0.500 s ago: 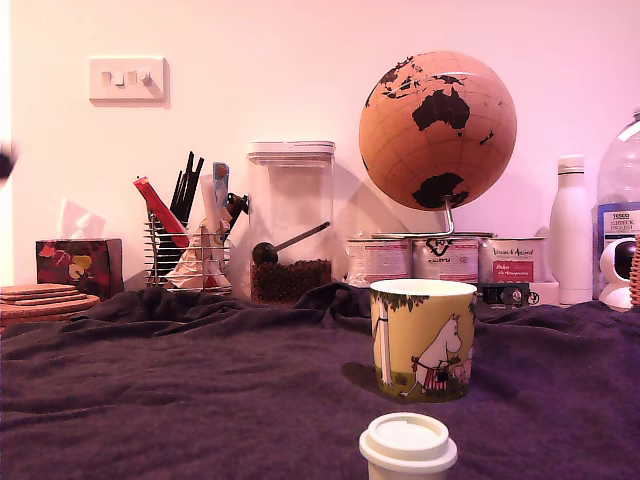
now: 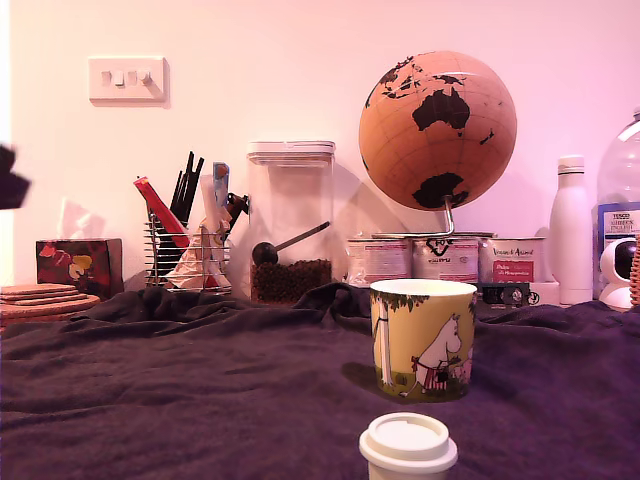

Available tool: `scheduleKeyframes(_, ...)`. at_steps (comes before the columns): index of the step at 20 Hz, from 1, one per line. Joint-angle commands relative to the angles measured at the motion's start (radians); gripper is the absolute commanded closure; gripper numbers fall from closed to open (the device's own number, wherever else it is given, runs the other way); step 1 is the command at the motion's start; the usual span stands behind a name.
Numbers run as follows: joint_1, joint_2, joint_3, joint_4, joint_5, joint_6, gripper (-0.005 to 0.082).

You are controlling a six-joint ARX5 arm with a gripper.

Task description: Pick up the coffee capsules on the table and drop them inside the coffee cup

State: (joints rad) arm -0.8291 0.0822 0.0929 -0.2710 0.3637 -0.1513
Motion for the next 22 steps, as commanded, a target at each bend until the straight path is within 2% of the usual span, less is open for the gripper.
scheduleKeyframes(1, -0.002, 0.010, -0.042, 0.016, -0.013, 0.005, 0.0092)
scheduleKeyframes(4, -0.002, 0.010, -0.042, 0.024, -0.037, 0.047, 0.0092)
scheduleKeyframes(11, -0.002, 0.010, -0.054, 0.067, -0.040, 0.058, 0.0092)
scheduleKeyframes(13, -0.002, 0.010, -0.056, 0.072, -0.044, 0.075, 0.0092)
scheduleKeyframes(22, -0.005, 0.017, -0.100, 0.106, -0.054, 0.073, 0.0092)
